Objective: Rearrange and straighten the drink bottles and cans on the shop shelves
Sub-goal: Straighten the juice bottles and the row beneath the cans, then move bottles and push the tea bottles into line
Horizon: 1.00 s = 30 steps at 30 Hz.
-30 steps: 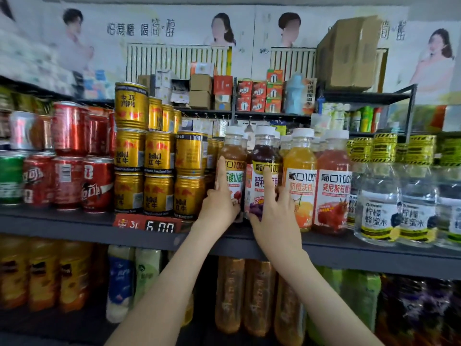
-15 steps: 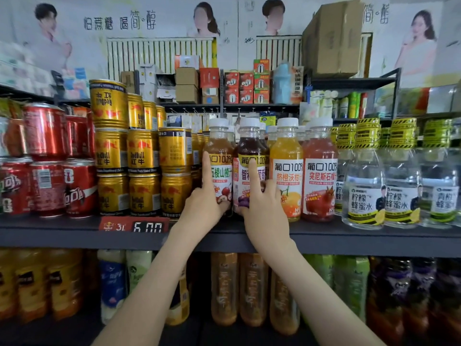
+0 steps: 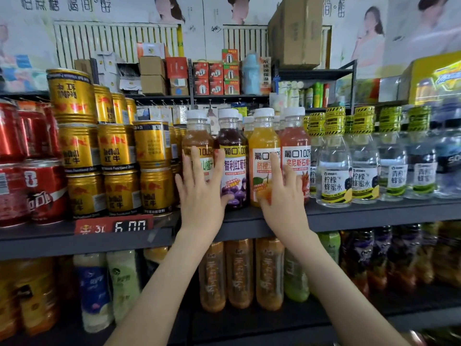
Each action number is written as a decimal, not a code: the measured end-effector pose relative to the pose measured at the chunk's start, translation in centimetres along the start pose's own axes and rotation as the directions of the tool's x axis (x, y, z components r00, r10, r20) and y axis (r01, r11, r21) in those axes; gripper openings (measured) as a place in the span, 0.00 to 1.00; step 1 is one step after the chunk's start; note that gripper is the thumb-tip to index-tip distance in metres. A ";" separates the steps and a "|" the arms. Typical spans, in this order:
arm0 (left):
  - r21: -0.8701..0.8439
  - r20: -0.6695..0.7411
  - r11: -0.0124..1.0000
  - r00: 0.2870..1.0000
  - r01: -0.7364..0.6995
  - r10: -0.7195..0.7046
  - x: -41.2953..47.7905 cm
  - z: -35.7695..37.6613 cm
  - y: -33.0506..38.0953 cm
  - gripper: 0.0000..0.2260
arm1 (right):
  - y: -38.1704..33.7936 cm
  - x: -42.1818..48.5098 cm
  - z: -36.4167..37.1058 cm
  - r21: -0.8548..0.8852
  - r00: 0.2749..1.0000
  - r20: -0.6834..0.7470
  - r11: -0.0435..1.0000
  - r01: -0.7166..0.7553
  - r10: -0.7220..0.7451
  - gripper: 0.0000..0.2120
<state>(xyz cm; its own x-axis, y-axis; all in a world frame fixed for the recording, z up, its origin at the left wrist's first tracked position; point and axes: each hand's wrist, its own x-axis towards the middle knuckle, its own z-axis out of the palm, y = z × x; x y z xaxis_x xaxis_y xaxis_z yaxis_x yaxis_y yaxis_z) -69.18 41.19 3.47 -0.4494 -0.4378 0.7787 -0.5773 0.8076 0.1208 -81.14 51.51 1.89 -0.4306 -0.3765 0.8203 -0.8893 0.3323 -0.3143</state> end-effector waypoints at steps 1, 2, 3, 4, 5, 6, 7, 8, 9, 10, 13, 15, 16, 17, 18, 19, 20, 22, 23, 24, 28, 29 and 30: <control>0.021 0.010 1.000 1.000 -0.020 0.020 0.2 0.1 0.0 0.42 | 0.1 0.0 -0.1 0.044 0.999 0.051 0.999 -0.004 0.002 0.40; 0.030 0.028 0.999 0.999 -0.031 0.031 0.5 0.1 -0.1 0.42 | 0.1 0.0 -0.1 0.080 0.997 0.083 0.997 -0.011 0.004 0.40; 0.034 0.047 0.999 0.998 -0.036 0.034 0.6 0.1 -0.1 0.42 | 0.1 0.1 -0.1 0.098 0.995 0.096 0.995 -0.018 0.009 0.40; 0.035 0.062 0.999 0.997 -0.037 0.035 0.7 0.1 -0.1 0.41 | 0.0 0.2 -0.1 0.104 0.995 0.094 0.994 -0.024 0.014 0.40; 0.034 0.069 0.999 0.997 -0.038 0.035 0.7 0.0 -0.1 0.41 | -0.1 0.3 0.0 0.102 0.996 0.083 0.994 -0.026 0.018 0.40; 0.030 0.070 0.999 0.997 -0.038 0.036 0.7 0.0 -0.1 0.41 | -0.2 0.3 0.1 0.098 0.997 0.070 0.995 -0.030 0.023 0.39; 0.025 0.067 0.999 0.997 -0.036 0.035 0.7 0.0 0.0 0.41 | -0.3 0.3 0.3 0.094 0.998 0.060 0.995 -0.035 0.029 0.39; 0.022 0.062 0.999 0.998 -0.034 0.033 0.6 0.0 0.1 0.41 | -0.4 0.3 0.3 0.091 0.998 0.055 0.995 -0.038 0.033 0.39; 0.025 0.053 0.999 0.998 -0.031 0.030 0.5 0.1 0.2 0.41 | -0.4 0.3 0.4 0.088 0.998 0.054 0.995 -0.036 0.031 0.39; 0.035 0.040 0.999 0.999 -0.027 0.025 0.5 0.2 0.3 0.42 | -0.5 0.3 0.3 0.088 0.998 0.057 0.996 -0.031 0.026 0.39; 0.042 -0.033 0.999 0.999 -0.028 0.029 0.0 0.3 1.2 0.43 | 0.0 0.1 -0.7 0.106 0.999 0.045 0.994 -0.014 0.009 0.37; 0.000 -0.080 0.996 0.993 -0.084 0.084 -0.3 0.1 2.4 0.43 | 1.1 -0.1 -1.9 0.052 0.999 -0.033 0.999 0.018 -0.016 0.33; -0.034 -0.094 0.992 0.988 -0.123 0.120 -0.5 0.1 3.2 0.42 | 1.9 -0.3 -2.6 0.010 0.996 -0.080 1.000 0.029 -0.028 0.32; -0.068 -0.099 0.985 0.983 -0.159 0.152 -0.7 0.0 4.2 0.41 | 2.8 -0.4 -3.2 -0.029 0.992 -0.120 0.999 0.023 -0.026 0.32; -0.096 -0.099 0.977 0.979 -0.188 0.178 -0.9 0.1 5.3 0.40 | 3.9 -0.5 -3.9 -0.065 0.988 -0.151 0.998 0.003 -0.013 0.32; -0.120 -0.099 0.970 0.974 -0.213 0.202 -1.0 0.2 6.4 0.39 | 5.1 -0.6 -4.5 -0.099 0.984 -0.176 0.995 -0.025 0.007 0.32; -0.141 -0.106 0.961 0.968 -0.240 0.226 -1.2 0.4 7.6 0.38 | 6.3 -0.6 -5.0 -0.133 0.981 -0.193 0.990 -0.057 0.031 0.33; -0.164 -0.112 0.944 0.956 -0.287 0.272 -1.4 1.0 9.9 0.37 | 8.4 -0.6 -5.8 -0.179 0.984 -0.155 0.977 -0.112 0.084 0.35; -0.158 -0.105 0.941 0.952 -0.300 0.286 -1.5 1.4 10.9 0.36 | 9.3 -0.7 -6.0 -0.169 0.989 -0.105 0.978 -0.125 0.108 0.36; -0.145 -0.091 0.942 0.952 -0.303 0.293 -1.6 1.9 11.7 0.36 | 9.9 -0.7 -6.0 -0.137 0.991 -0.064 0.983 -0.126 0.118 0.37; -0.081 -0.075 0.960 0.962 -0.269 0.263 -1.9 3.8 14.1 0.36 | 10.7 -0.6 -5.4 -0.041 0.995 -0.071 0.997 -0.066 0.063 0.37; -0.071 -0.095 0.964 0.964 -0.256 0.249 -2.3 4.1 14.6 0.35 | 10.8 -0.7 -5.2 -0.024 0.995 -0.084 0.999 -0.049 0.047 0.37; -0.079 -0.123 0.969 0.967 -0.234 0.223 -2.9 4.4 15.3 0.34 | 11.1 -0.8 -5.2 -0.003 0.995 -0.094 0.999 -0.034 0.033 0.36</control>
<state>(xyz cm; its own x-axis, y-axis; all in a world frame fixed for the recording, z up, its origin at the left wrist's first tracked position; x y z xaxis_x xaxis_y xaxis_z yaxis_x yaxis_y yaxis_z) -79.71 53.02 0.34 -0.4794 -0.1946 0.8558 -0.4008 0.9160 -0.0162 -89.86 60.01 0.21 -0.4434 -0.2821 0.8508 -0.8738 0.3477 -0.3401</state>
